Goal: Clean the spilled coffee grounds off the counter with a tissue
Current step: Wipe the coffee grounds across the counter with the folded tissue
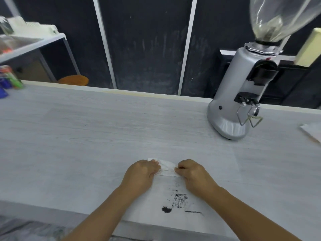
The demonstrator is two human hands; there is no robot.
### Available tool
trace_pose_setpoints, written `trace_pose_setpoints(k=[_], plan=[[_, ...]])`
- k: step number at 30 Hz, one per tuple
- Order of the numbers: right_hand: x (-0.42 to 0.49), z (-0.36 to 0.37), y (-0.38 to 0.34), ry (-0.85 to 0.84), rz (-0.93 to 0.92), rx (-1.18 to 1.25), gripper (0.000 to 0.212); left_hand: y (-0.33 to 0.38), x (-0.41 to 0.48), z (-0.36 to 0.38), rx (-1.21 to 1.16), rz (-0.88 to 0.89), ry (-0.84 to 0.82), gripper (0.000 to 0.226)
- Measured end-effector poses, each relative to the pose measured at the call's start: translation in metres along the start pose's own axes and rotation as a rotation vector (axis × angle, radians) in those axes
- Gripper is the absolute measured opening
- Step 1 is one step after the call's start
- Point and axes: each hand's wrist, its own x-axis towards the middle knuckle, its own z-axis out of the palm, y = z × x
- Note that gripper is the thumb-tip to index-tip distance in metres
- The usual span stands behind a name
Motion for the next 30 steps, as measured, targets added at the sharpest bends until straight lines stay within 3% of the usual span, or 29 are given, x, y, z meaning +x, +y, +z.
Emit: trace_pose_setpoints(k=[7, 13, 20, 27, 30], plan=[[-0.048, -0.002, -0.036, -0.034, 0.048, -0.025, 0.032, 0.027, -0.046, -0.005, -0.055, 0.003, 0.001, 0.034], [-0.046, -0.007, -0.042, -0.022, 0.198, -0.061, 0.050, 0.037, -0.030, -0.017, -0.011, -0.089, -0.083, 0.026], [-0.076, -0.049, -0.025, 0.186, 0.454, -0.172, 0.041, 0.078, 0.046, -0.013, -0.160, 0.121, -0.172, 0.032], [-0.145, -0.069, 0.014, 0.291, 0.669, -0.217, 0.039, 0.147, 0.110, 0.038, -0.170, 0.339, -0.337, 0.026], [-0.169, -0.067, 0.027, 0.325, 0.731, -0.202, 0.037, 0.168, 0.118, 0.066, -0.201, 0.344, -0.395, 0.027]])
